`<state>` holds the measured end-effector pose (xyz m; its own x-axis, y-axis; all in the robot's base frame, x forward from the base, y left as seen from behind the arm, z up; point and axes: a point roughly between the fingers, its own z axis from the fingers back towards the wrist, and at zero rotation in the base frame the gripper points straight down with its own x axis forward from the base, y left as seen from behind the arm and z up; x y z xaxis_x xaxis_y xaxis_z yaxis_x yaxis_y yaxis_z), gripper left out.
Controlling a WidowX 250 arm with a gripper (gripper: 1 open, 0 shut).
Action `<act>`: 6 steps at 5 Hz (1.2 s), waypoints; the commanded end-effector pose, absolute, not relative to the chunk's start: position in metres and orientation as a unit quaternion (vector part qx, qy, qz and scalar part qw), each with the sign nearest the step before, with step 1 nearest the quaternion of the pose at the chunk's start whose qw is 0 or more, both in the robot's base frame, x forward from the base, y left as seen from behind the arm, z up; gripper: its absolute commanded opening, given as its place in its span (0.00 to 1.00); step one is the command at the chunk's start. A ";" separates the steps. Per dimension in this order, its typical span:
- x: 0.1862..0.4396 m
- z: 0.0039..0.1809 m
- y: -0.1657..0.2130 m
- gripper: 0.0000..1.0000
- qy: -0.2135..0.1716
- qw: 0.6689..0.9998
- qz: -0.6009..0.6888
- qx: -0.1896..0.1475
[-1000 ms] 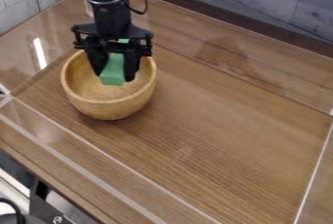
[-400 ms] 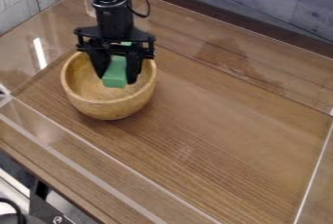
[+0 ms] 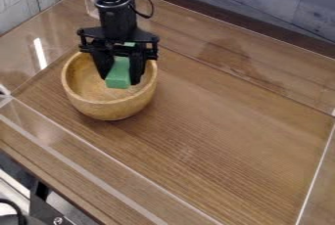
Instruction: Move green stick from inside the wooden bowl to the table next to it
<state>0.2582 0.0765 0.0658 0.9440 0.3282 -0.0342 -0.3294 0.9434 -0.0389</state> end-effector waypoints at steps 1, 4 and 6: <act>0.264 0.074 0.074 0.00 0.000 0.986 0.163 -0.021; 0.258 0.082 0.007 0.00 0.010 0.992 0.122 -0.040; 0.251 0.069 -0.046 0.00 0.012 0.994 0.103 -0.046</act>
